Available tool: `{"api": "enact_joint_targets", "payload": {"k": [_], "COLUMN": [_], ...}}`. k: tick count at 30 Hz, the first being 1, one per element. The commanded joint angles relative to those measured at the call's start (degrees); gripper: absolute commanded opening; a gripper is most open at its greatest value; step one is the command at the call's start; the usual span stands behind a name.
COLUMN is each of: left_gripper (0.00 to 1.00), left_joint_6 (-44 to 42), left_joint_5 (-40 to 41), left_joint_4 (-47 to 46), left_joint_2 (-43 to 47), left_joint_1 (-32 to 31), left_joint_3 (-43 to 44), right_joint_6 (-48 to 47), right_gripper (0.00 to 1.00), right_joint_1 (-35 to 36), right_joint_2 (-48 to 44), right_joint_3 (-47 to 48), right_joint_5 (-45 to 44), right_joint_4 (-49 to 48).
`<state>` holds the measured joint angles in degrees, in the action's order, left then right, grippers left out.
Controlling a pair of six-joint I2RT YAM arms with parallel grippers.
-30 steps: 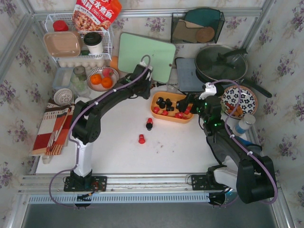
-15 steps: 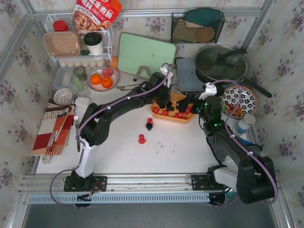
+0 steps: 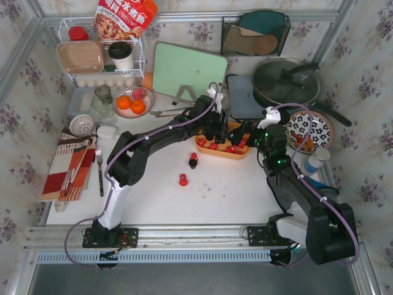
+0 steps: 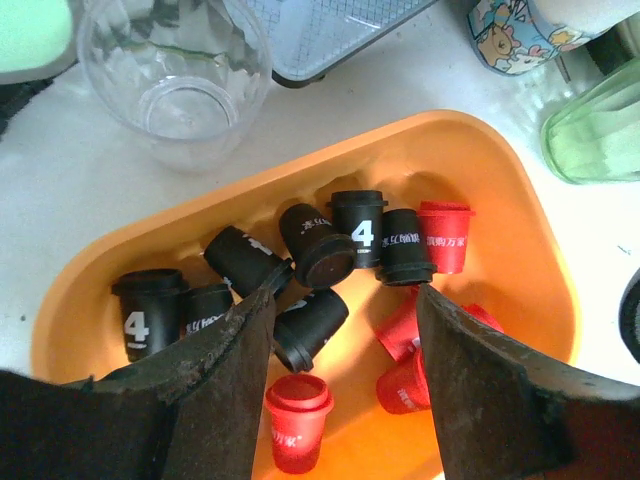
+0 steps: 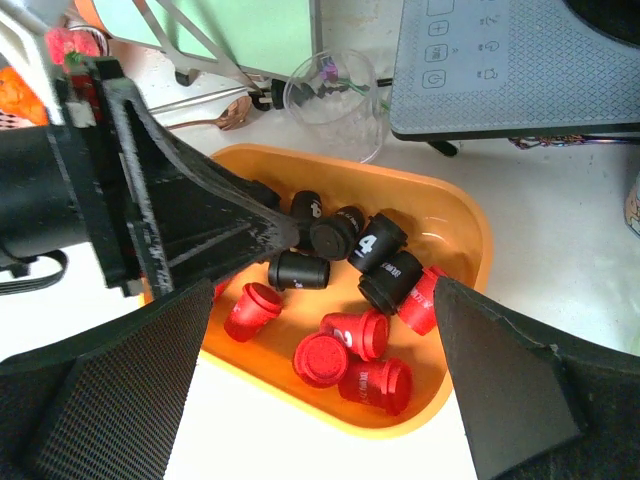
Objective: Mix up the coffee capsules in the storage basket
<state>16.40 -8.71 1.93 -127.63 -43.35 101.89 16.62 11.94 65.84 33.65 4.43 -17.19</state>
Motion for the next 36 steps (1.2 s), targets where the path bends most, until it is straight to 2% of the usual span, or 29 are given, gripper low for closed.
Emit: {"api": "enact_joint_targets", "payload": {"k": [1, 11, 16, 22, 26, 31, 34, 36], "left_gripper": [0.62, 0.61, 0.61, 0.61, 0.61, 0.61, 0.62, 0.62], "left_joint_6": [-1.8, -6.0, -7.1, -6.8, -5.5, -5.0, -4.4, -3.4], "left_joint_5": [2.0, 13.7, 17.4, 22.9, 27.0, 32.6, 36.6, 38.7], "left_joint_4": [-3.1, -1.0, -2.4, -3.7, -5.8, -5.2, -5.1, -5.1], "left_joint_2": [3.5, 18.1, 26.2, 35.0, 41.2, 51.3, 57.5, 61.7], "left_joint_1": [0.2, 0.2, 0.2, 0.1, 0.2, 0.2, 0.2, 0.2], "left_joint_3": [-1.6, -11.9, -21.3, -32.7, -42.1, -52.7, -59.5, -64.6], "right_joint_6": [0.2, 0.3, 0.7, -0.5, -4.7, -12.4, -12.9, -9.8], "right_gripper": [1.0, 1.0, 1.0, 1.0, 1.0, 1.0, 1.0, 1.0], "right_joint_1": [0.0, 0.0, 0.0, 2.1, 7.6, 19.3, 25.6, 27.5], "right_joint_2": [-0.1, 0.6, 0.6, 0.8, 3.4, 9.8, 12.6, 14.0], "right_joint_3": [0.1, 0.2, 0.4, 2.8, 5.5, 12.3, 15.5, 17.7], "right_joint_5": [-0.6, 0.0, 0.6, -4.7, -14.3, -38.2, -49.0, -52.8], "right_joint_4": [-0.4, -0.6, -0.4, 3.4, 6.5, 15.2, 18.3, 20.5]}}
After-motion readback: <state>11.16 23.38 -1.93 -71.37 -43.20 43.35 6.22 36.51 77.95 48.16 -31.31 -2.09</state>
